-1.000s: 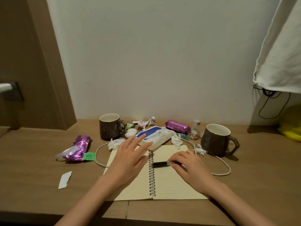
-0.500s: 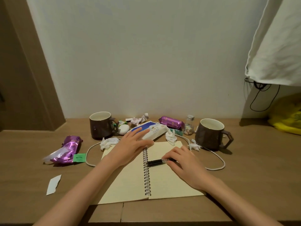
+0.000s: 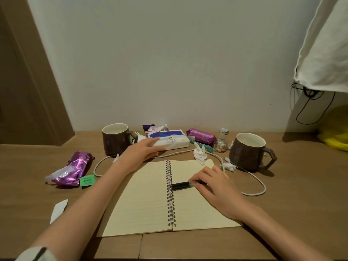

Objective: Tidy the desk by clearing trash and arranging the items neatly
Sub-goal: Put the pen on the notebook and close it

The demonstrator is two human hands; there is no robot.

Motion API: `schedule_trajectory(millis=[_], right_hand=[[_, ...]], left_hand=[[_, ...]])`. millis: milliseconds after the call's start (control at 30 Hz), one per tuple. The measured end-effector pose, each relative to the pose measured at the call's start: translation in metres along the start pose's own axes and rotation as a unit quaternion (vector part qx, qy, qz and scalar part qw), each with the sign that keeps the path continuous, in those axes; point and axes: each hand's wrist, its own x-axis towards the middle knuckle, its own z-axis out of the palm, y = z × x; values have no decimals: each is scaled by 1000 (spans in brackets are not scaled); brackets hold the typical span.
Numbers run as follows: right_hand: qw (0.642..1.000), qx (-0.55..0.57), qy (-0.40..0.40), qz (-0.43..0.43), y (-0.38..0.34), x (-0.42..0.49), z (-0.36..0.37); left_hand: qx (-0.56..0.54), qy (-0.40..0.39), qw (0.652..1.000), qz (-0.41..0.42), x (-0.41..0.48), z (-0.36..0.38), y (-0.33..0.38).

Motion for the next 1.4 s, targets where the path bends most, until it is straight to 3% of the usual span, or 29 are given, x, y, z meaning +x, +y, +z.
schedule_trajectory(millis=[233, 500, 767, 1167, 1400], right_hand=[[1000, 3, 0, 1, 0, 0, -1], [999, 49, 22, 9, 1, -2, -1], [991, 86, 70, 78, 11, -1, -1], [992, 65, -2, 109, 22, 19, -13], [993, 35, 60, 95, 5, 16, -14]], left_hand=[[57, 8, 998, 21, -2, -9, 2], [-31, 148, 986, 65, -21, -14, 39], [-217, -41, 972, -81, -32, -2, 85], [-290, -48, 953, -70, -68, -17, 116], [-234, 28, 970, -61, -103, -40, 111]])
